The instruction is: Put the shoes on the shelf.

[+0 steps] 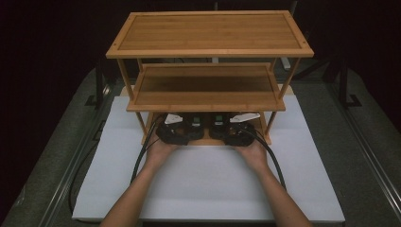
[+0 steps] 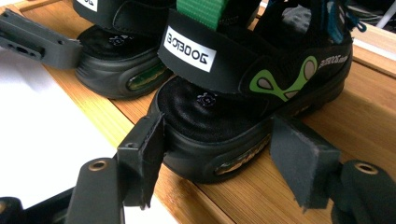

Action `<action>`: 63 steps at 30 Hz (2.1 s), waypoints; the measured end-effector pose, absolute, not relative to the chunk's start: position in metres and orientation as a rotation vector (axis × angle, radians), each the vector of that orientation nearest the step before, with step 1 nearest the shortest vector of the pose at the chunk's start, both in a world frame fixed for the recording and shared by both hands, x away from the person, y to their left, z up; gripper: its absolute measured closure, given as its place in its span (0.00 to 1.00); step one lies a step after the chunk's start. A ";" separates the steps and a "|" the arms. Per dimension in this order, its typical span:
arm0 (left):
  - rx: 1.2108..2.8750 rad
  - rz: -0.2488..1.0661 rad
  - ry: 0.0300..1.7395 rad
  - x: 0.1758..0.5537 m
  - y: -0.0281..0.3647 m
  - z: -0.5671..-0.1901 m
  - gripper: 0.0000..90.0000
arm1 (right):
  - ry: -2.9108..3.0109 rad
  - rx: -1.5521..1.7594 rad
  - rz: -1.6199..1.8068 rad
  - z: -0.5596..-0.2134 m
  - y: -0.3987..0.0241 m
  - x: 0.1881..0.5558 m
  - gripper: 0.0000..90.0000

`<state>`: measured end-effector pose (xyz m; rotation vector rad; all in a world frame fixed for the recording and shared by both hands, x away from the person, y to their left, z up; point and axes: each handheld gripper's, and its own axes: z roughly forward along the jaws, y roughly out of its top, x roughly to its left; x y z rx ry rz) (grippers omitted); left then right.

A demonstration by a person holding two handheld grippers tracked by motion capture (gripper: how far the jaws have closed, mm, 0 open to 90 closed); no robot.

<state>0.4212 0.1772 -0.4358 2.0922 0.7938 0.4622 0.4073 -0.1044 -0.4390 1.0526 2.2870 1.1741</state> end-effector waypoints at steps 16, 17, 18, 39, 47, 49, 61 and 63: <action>2.155 0.343 0.775 0.391 0.190 -0.427 0.12 | 2.335 1.076 1.221 -0.430 -0.122 0.382 0.25; 2.152 0.342 0.780 0.389 0.192 -0.426 0.11 | 2.342 1.084 1.213 -0.430 -0.124 0.380 0.23; 2.154 0.338 0.776 0.386 0.194 -0.425 0.11 | 2.342 1.079 1.204 -0.430 -0.127 0.378 0.21; 2.164 0.350 0.794 0.325 0.254 -0.418 0.00 | 2.304 1.147 1.125 -0.422 -0.190 0.321 0.01; 2.175 0.383 0.833 0.301 0.282 -0.422 0.00 | 2.262 1.178 1.144 -0.432 -0.220 0.293 0.01; 2.189 0.391 0.850 0.294 0.289 -0.425 0.00 | 2.249 1.179 1.155 -0.435 -0.227 0.286 0.01; 2.239 0.382 0.913 0.268 0.312 -0.448 0.00 | 2.262 1.238 1.022 -0.452 -0.257 0.251 0.01; 2.232 0.384 0.911 0.265 0.314 -0.452 0.00 | 2.263 1.249 0.998 -0.454 -0.259 0.249 0.01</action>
